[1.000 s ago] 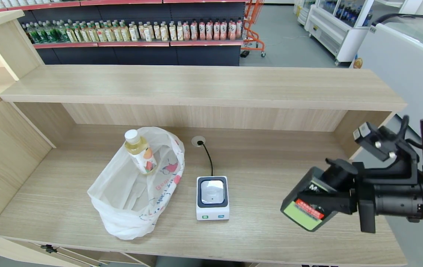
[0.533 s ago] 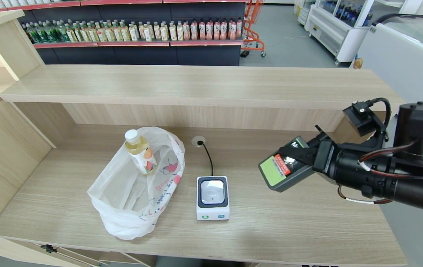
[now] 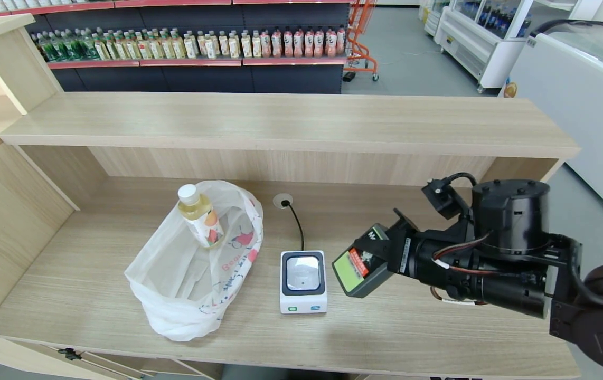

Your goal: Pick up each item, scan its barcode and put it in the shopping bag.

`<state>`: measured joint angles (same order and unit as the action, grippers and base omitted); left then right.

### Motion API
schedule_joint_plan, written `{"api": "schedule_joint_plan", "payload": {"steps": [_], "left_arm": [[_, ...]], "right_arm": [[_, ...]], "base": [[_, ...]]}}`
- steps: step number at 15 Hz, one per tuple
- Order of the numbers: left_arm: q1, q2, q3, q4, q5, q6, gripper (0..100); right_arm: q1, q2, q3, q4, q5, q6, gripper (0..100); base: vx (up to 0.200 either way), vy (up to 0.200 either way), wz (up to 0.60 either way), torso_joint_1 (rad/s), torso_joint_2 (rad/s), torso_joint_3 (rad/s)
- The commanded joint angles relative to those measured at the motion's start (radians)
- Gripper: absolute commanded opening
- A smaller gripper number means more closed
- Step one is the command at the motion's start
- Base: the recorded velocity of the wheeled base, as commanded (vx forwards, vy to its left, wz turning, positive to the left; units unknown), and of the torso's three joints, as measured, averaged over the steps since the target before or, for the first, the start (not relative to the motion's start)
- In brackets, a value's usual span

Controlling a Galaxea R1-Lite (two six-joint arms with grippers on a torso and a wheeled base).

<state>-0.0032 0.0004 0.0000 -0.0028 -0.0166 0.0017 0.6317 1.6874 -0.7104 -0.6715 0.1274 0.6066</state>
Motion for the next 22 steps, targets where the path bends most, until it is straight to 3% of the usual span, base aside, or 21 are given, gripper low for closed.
{"api": "schedule_joint_plan", "payload": {"steps": [1,4,10,15,22], "left_arm": [[0.0,0.001,0.0,0.0,0.0,0.0,100],[0.0,0.001,0.0,0.0,0.0,0.0,100],[0.0,0.001,0.0,0.0,0.0,-0.002,100],[0.0,0.001,0.0,0.0,0.0,0.0,100],[0.0,0.001,0.0,0.0,0.0,0.0,100]], "right_arm": [[0.008,0.044,-0.003,-0.003,-0.002,-0.004,0],[0.005,0.107,-0.003,-0.094,-0.002,-0.024,0],[0.019,0.144,-0.017,-0.102,-0.003,-0.033,0],[0.014,0.216,-0.053,-0.111,-0.026,-0.074,0],[-0.037,0.252,-0.058,-0.117,0.023,-0.186,0]], "base": [[0.0,0.0,0.0,0.0,0.0,0.0],[0.0,0.0,0.0,0.0,0.0,0.0],[0.0,0.2,0.0,0.006,0.0,0.002],[0.0,0.0,0.0,0.0,0.0,0.0],[0.0,0.0,0.0,0.0,0.0,0.0]]}}
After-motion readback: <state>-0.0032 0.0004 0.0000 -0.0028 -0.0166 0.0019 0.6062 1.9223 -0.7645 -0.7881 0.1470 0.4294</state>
